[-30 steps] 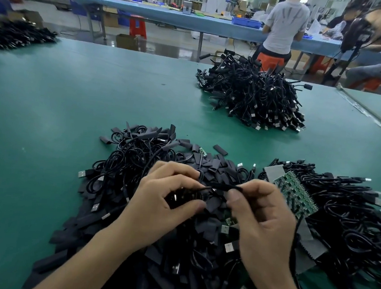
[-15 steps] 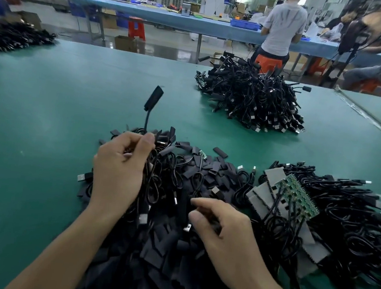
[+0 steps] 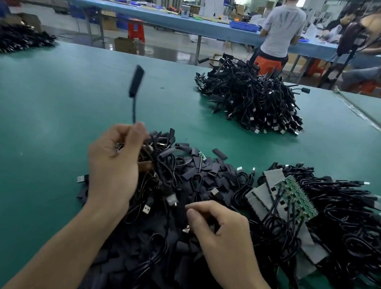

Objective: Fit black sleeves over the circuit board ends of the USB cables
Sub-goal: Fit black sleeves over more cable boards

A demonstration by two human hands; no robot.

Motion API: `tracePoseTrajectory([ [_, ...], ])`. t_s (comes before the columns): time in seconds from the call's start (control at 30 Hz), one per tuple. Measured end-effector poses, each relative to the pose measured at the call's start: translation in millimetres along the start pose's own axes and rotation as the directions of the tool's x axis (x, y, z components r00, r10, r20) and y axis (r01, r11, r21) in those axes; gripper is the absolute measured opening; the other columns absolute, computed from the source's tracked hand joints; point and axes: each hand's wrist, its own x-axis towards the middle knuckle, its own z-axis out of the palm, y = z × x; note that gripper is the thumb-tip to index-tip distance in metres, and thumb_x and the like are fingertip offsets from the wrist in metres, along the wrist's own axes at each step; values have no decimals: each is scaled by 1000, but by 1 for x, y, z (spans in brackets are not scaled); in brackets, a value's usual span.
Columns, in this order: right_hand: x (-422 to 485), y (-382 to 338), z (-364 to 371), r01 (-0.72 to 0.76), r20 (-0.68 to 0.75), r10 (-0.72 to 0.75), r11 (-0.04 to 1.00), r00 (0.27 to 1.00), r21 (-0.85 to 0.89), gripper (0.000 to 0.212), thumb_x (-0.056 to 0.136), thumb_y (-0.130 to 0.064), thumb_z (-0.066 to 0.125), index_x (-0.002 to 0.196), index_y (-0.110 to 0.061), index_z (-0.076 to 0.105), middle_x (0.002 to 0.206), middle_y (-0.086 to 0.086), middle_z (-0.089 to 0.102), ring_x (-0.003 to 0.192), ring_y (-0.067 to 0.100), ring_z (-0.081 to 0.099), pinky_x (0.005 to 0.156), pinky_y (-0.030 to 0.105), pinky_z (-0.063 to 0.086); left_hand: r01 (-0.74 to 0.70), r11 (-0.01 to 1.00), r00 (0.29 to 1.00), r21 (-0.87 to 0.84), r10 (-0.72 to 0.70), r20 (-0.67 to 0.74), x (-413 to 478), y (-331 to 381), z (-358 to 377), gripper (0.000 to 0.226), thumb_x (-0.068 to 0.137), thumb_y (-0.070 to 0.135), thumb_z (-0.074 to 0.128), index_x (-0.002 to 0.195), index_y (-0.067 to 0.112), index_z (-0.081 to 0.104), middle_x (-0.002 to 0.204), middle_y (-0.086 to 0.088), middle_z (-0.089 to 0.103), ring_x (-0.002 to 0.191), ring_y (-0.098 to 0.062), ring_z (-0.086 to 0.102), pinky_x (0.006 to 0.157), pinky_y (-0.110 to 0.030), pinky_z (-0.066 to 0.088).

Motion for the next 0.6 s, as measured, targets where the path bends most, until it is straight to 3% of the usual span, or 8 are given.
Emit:
tracePoseTrajectory([
  [0.03, 0, -1, -1, -8, 9, 8, 1000, 1000, -1, 6, 89, -31, 69, 90, -34, 74, 78, -18, 70, 68, 2, 65, 59, 12, 49, 40, 999, 998, -6, -40, -42, 5, -1, -5, 28, 94, 42, 60, 68, 35, 67, 65, 9, 63, 58, -7, 60, 45, -24, 52],
  [0.17, -3, -6, 4, 43, 180, 5, 964, 984, -262, 49, 83, -66, 51, 128, -47, 50, 89, -22, 58, 85, 0, 57, 77, 24, 51, 55, 951, 996, 303, -32, -78, 22, -13, -26, 30, 99, 45, 55, 72, 38, 64, 55, 9, 56, 42, -6, 48, 36, -22, 41],
  [0.27, 0, -14, 11, 183, 306, -55, 894, 950, -408, 55, 89, -66, 45, 141, -57, 25, 101, -21, 50, 98, 2, 46, 89, 24, 41, 6, 879, 999, 477, -22, 27, 27, -26, -29, 17, 97, 37, 59, 86, 38, 72, 72, 11, 69, 63, -13, 62, 66, -37, 57],
  [0.33, 6, -20, 14, 244, 334, -91, 858, 938, -451, 44, 95, -57, 47, 138, -52, 40, 106, -18, 53, 102, 7, 44, 92, 27, 38, -11, 840, 992, 543, -58, 109, 25, -31, -26, 22, 97, 28, 61, 117, 25, 70, 111, -3, 71, 98, -22, 67, 93, -47, 53],
  [0.4, 9, -24, 16, 223, 283, -110, 886, 953, -407, 30, 98, -41, 53, 126, -40, 61, 106, -18, 59, 103, 4, 47, 91, 23, 40, -6, 826, 983, 563, -98, 153, 24, -31, -23, 43, 95, 22, 64, 137, 16, 58, 137, -3, 58, 113, -21, 63, 103, -49, 49],
  [0.47, 10, -24, 14, 150, 128, -114, 937, 985, -316, 23, 97, -24, 60, 115, -30, 72, 102, -19, 64, 99, -1, 55, 88, 14, 43, -70, 792, 986, 606, -37, 163, 19, -27, -22, 49, 91, 21, 68, 139, 20, 57, 138, 0, 52, 111, -15, 61, 106, -42, 46],
  [0.53, 12, -22, 10, 126, -80, -149, 963, 986, -238, 21, 93, -13, 66, 107, -25, 76, 96, -19, 65, 90, -3, 60, 79, 8, 44, -185, 726, 982, 662, 107, 156, 12, -18, -19, 38, 88, 23, 71, 125, 28, 66, 123, 5, 53, 101, -12, 59, 100, -30, 47],
  [0.6, 14, -21, 4, 158, -208, -205, 962, 956, -222, 21, 91, -9, 68, 105, -22, 76, 92, -18, 64, 84, -1, 60, 73, 5, 42, -233, 756, 972, 612, 161, 170, 6, -5, -14, 10, 87, 33, 70, 96, 37, 73, 100, 14, 63, 80, -5, 62, 79, -17, 51],
])
